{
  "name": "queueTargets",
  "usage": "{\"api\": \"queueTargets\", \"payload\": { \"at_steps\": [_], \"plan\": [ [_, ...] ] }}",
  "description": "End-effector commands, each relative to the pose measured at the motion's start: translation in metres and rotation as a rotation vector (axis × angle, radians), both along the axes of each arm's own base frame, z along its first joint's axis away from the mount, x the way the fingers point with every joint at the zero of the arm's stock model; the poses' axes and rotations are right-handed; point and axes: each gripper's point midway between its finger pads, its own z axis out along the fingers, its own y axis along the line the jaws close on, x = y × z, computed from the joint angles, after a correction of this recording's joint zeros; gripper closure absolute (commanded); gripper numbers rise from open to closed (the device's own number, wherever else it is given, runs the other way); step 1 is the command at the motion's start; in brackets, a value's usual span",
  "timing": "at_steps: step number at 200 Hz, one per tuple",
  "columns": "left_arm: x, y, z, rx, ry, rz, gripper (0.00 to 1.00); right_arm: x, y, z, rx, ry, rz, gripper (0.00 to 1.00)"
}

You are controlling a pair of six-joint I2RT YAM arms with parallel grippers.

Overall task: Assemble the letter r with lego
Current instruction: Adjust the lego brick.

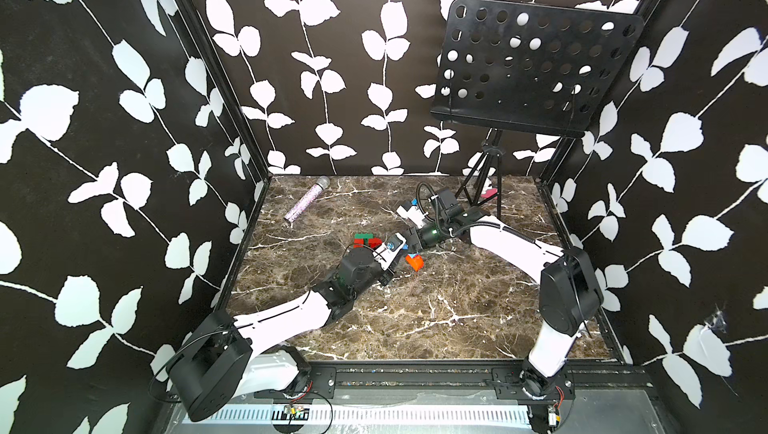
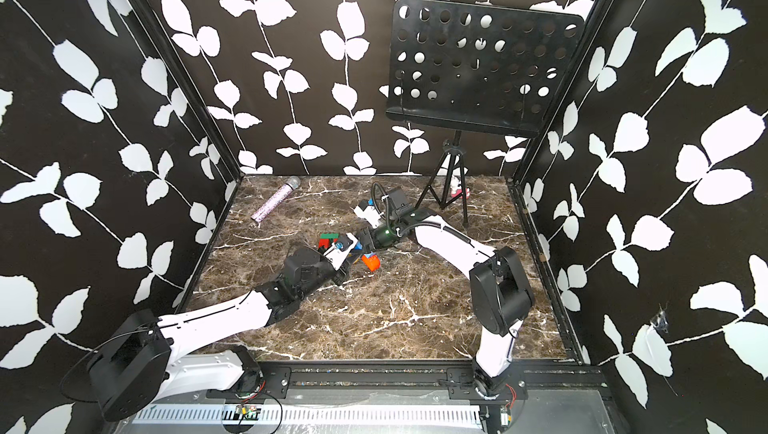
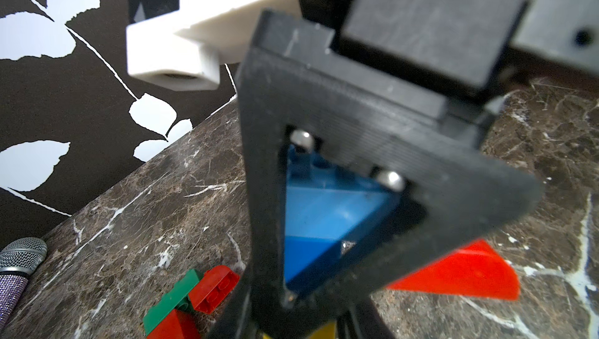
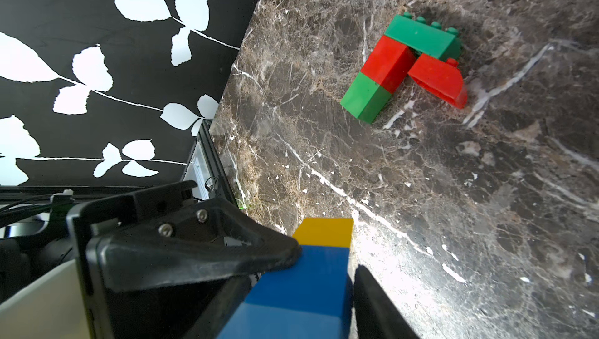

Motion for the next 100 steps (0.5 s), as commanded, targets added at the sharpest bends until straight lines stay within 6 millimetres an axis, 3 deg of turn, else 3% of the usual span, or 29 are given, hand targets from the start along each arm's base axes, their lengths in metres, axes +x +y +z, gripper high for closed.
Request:
{"api": "queueTargets", "payload": {
  "at_steps": [1, 100],
  "plan": [
    [-0.005, -0.012, 0.013, -0.036, -0.013, -0.052, 0.73, 0.009, 0.011, 0.045, 0.114, -0.104, 0.019, 0.47],
    [-0.006, -0.014, 0.005, -0.021, 0.006, -0.061, 0.73, 0.032, -0.005, 0.066, 0.105, -0.203, -0.061, 0.35]
  ]
}}
